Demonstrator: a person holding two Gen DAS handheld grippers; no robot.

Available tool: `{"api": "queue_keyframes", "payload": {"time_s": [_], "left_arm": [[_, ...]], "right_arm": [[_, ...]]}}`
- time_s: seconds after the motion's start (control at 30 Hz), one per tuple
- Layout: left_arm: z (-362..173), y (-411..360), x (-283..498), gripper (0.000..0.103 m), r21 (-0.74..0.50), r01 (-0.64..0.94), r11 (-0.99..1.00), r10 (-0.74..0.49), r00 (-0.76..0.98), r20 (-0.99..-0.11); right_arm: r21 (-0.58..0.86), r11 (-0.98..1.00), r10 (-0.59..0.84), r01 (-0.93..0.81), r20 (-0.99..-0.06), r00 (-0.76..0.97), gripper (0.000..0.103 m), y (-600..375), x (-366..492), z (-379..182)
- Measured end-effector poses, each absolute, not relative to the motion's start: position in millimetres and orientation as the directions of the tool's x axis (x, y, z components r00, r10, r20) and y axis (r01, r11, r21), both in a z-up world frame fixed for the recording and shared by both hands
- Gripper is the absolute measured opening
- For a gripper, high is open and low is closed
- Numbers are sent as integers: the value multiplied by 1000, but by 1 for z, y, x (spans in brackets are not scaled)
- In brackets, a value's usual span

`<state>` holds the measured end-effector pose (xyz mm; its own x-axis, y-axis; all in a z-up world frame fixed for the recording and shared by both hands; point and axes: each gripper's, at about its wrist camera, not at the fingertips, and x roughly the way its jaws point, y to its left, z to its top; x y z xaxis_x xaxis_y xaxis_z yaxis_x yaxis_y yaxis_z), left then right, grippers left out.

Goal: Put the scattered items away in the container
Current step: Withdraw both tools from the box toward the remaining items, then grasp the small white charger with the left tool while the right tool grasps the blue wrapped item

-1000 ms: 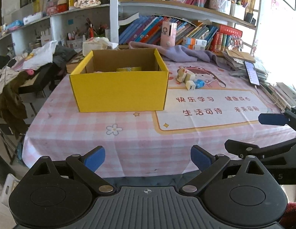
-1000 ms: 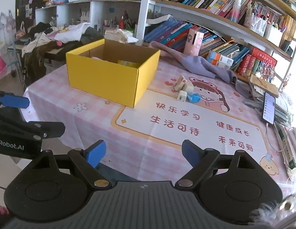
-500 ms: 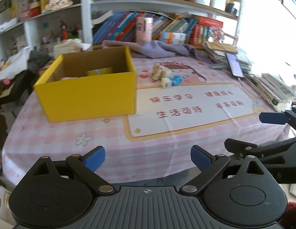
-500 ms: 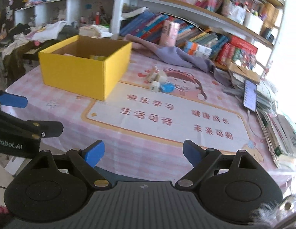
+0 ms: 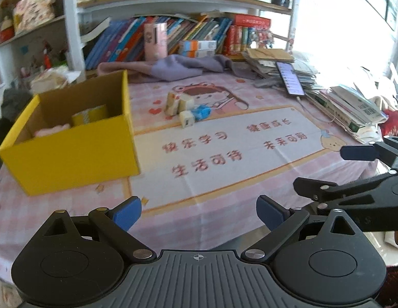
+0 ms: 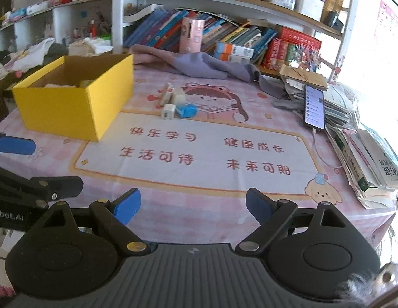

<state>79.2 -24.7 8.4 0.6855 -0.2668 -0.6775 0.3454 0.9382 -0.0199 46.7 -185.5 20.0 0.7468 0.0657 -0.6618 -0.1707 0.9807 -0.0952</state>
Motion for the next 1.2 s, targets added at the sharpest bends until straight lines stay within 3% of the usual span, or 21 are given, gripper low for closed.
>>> {"api": "queue_keyframes", "payload": {"time_s": [0.2, 0.53, 1.03, 1.2], "left_arm": [[8, -53, 100, 98, 36, 405, 914, -285, 702, -653], [-4, -86, 160, 98, 9, 409, 912, -291, 664, -688], [-8, -115, 235, 97, 42, 246, 968, -143, 684, -715], [-20, -117, 265, 75, 30, 194, 981, -109, 667, -737]], "right_arm": [[-69, 989, 53, -131, -658, 751, 88, -206, 76, 17], [-50, 990, 59, -128, -687, 725, 87, -238, 142, 8], [36, 968, 203, -249, -696, 689, 86, -269, 251, -1], [79, 943, 286, -322, -687, 668, 84, -266, 286, -7]]}}
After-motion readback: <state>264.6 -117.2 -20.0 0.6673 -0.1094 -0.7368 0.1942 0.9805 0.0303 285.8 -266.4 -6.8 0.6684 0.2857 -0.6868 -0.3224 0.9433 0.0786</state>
